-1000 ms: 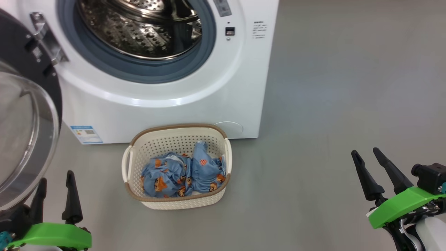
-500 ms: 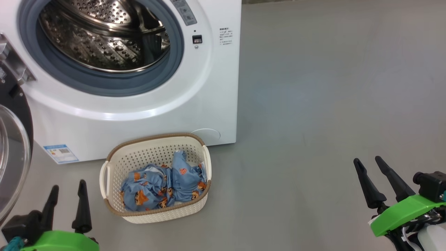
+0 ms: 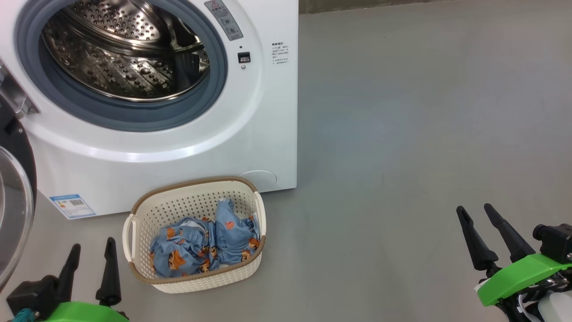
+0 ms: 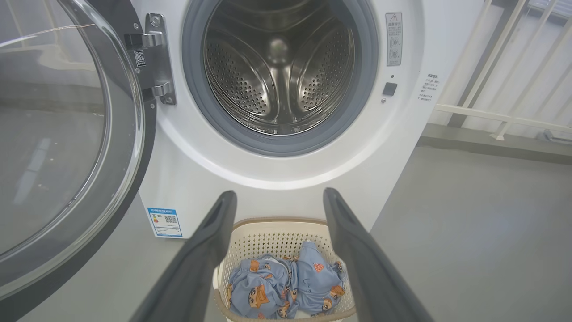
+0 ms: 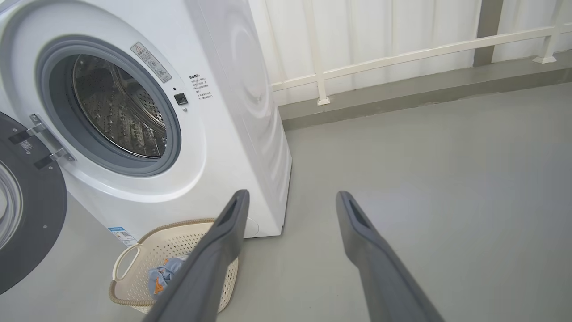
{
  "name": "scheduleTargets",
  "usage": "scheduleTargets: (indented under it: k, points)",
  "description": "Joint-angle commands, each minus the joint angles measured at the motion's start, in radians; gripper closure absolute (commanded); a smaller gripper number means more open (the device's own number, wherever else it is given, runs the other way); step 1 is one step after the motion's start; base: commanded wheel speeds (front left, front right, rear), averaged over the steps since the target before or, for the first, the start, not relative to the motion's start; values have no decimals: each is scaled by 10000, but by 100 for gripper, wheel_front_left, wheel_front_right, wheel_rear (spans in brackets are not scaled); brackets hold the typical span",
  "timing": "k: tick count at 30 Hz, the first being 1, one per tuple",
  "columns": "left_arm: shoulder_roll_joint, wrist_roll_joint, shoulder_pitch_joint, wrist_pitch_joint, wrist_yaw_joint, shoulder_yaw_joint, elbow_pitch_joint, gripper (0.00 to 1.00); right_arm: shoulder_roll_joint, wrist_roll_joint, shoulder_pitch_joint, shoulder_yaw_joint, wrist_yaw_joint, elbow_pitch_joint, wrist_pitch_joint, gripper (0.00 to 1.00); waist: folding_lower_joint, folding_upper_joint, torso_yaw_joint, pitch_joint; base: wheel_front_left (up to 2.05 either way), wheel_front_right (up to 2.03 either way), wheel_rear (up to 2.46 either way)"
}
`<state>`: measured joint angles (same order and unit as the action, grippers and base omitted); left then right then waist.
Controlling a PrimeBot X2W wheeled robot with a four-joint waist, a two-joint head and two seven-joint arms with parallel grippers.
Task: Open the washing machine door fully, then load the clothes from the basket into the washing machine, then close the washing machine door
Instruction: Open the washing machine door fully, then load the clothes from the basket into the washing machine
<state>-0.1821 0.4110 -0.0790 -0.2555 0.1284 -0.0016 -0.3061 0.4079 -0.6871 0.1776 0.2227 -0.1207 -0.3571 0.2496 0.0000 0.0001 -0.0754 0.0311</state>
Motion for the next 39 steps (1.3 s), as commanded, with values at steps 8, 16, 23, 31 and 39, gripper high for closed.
scheduleTargets:
  k: [8,16,23,31,39]
  points:
    - [-432,348,-226,-63,23,119,331,0,83,133,-32,65,-100,292,122,0,0,-1,38,143,0,-1,0]
    - [-491,390,-367,-63,23,4,376,0,62,157,43,34,-100,320,122,0,0,-1,94,292,55,-73,17]
    - [-486,365,-483,-63,23,33,346,0,25,164,128,69,-100,320,122,0,0,-1,98,402,155,-177,22]
    - [-470,246,-562,-63,23,97,265,0,-6,156,177,39,-100,307,122,0,0,-1,131,460,194,-213,19]
    - [-345,101,-478,-63,23,189,447,0,-32,159,162,-5,-100,286,122,0,0,-1,210,446,123,-123,0]
